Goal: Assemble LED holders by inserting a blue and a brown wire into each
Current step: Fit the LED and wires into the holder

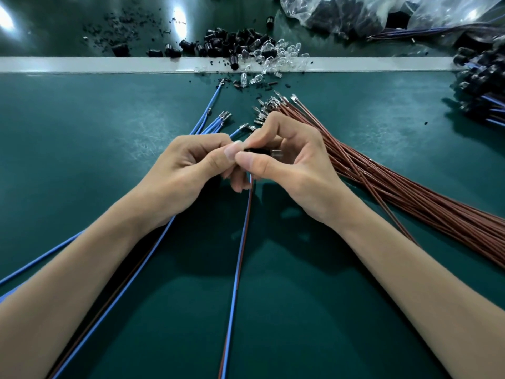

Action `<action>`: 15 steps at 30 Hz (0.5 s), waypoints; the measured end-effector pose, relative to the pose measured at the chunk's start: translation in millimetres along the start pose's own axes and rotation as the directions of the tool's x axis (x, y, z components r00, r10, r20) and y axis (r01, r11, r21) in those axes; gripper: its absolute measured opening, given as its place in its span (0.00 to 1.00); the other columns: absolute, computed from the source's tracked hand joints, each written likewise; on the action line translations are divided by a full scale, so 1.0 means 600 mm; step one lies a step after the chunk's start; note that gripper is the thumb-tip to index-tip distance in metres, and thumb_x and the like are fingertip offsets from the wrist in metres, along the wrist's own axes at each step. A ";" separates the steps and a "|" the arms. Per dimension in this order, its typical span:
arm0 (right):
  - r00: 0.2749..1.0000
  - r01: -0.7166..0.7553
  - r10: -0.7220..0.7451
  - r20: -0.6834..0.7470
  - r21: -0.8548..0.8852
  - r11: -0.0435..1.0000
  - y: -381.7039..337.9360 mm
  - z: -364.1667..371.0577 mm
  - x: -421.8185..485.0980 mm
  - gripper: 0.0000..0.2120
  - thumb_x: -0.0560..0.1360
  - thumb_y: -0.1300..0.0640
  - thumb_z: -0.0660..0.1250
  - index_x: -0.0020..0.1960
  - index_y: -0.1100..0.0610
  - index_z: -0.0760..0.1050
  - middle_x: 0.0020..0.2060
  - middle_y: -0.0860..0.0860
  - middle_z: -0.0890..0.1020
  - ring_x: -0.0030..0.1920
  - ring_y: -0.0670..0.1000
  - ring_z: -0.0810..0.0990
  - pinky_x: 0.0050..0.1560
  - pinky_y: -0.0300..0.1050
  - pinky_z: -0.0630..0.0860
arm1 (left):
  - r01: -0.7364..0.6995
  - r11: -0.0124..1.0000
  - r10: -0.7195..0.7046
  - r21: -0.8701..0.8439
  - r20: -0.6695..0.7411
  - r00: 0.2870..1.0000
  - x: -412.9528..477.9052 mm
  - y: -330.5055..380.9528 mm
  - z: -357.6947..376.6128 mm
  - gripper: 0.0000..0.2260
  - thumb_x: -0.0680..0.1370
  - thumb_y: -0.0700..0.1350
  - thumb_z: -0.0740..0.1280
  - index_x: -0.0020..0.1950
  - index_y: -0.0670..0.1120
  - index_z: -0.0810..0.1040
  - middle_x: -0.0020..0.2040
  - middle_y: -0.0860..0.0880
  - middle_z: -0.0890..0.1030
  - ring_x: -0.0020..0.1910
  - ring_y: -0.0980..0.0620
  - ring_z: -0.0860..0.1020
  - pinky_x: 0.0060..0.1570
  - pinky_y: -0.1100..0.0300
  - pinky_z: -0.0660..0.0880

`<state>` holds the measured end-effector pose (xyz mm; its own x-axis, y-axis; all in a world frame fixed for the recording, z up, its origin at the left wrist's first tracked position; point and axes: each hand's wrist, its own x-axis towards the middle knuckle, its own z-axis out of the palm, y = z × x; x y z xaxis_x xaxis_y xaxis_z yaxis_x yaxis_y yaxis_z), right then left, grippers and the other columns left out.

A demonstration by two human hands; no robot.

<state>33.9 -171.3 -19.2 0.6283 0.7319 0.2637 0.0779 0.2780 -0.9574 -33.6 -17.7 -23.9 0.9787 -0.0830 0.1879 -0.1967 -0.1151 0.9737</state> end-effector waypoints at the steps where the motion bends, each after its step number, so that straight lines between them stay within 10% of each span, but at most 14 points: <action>1: 1.000 0.004 -0.004 -0.008 0.001 1.000 0.000 0.000 0.001 0.09 0.73 0.72 0.64 0.43 0.61 0.68 0.36 0.61 0.79 0.31 0.57 0.79 0.34 0.51 0.75 | -0.001 1.000 0.001 -0.005 0.005 1.000 0.000 -0.001 -0.001 0.14 0.78 0.48 0.58 0.33 0.53 0.72 0.31 0.55 0.78 0.37 0.50 0.78 0.43 0.59 0.71; 15: 0.994 0.037 -0.050 -0.098 -0.128 0.991 0.003 -0.001 0.001 0.10 0.70 0.68 0.69 0.38 0.56 0.71 0.35 0.46 0.79 0.38 0.47 0.76 0.42 0.39 0.73 | 0.007 1.000 -0.007 0.024 -0.024 1.000 0.001 0.004 -0.002 0.17 0.76 0.49 0.60 0.31 0.41 0.67 0.29 0.55 0.62 0.30 0.55 0.59 0.30 0.67 0.58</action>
<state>34.9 -170.8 -20.7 0.6964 0.6527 0.2983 0.1993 0.2235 -0.9541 -33.5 -17.1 -21.6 0.9811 -0.0584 0.1844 -0.1909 -0.1392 0.9717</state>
